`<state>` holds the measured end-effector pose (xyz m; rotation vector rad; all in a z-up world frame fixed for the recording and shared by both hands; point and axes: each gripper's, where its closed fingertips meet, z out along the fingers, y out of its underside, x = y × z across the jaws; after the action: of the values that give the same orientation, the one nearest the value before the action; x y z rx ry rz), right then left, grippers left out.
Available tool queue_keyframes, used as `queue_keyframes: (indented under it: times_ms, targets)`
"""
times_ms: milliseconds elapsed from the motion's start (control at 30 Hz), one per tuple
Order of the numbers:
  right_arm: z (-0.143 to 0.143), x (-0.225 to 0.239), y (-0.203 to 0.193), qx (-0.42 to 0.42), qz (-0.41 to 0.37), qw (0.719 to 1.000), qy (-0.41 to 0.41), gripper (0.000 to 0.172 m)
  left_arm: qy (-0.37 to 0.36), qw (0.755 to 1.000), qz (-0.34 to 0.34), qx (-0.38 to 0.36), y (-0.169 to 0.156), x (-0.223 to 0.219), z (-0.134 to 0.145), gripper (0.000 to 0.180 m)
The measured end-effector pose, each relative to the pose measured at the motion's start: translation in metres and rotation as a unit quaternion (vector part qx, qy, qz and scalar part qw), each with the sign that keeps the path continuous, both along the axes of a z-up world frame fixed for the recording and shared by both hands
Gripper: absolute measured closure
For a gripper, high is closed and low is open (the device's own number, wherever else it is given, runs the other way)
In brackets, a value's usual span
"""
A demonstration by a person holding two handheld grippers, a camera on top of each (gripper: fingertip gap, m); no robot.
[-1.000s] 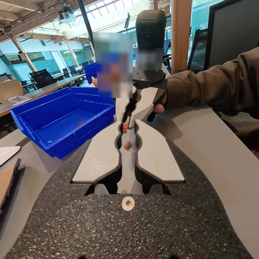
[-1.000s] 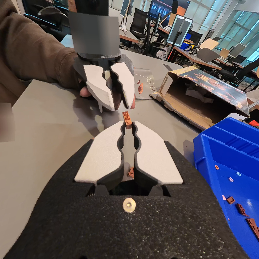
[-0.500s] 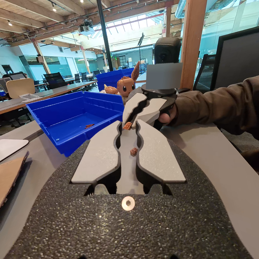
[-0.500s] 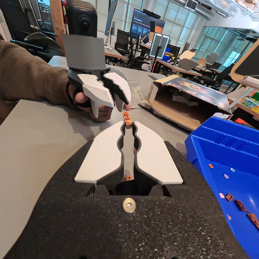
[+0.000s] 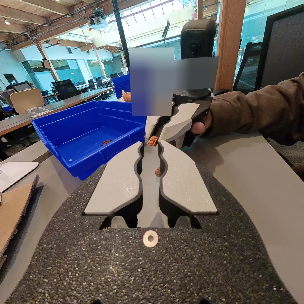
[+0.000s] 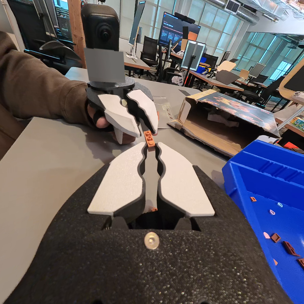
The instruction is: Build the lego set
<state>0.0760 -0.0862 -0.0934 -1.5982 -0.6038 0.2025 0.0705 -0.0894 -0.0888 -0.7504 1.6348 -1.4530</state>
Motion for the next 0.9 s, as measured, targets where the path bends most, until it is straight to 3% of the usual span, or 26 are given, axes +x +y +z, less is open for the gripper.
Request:
queue_keyframes:
  times_ms: [367, 700, 900]
  targets:
    - [-0.004, -0.004, -0.002, -0.013, 0.018, 1.000, -0.003, 0.158, 0.013, 1.000, -0.001, 0.023, -0.002, 0.000, -0.004, 0.172]
    - [-0.041, 0.032, -0.012, -0.092, -0.030, 0.979, -0.178, 0.154, 0.031, 0.998, 0.048, -0.017, 0.019, 0.007, -0.002, 0.172]
    - [-0.060, 0.027, -0.015, -0.127, -0.011, 0.970, -0.206, 0.154, 0.033, 0.997, 0.062, -0.015, 0.023, 0.008, -0.002, 0.172]
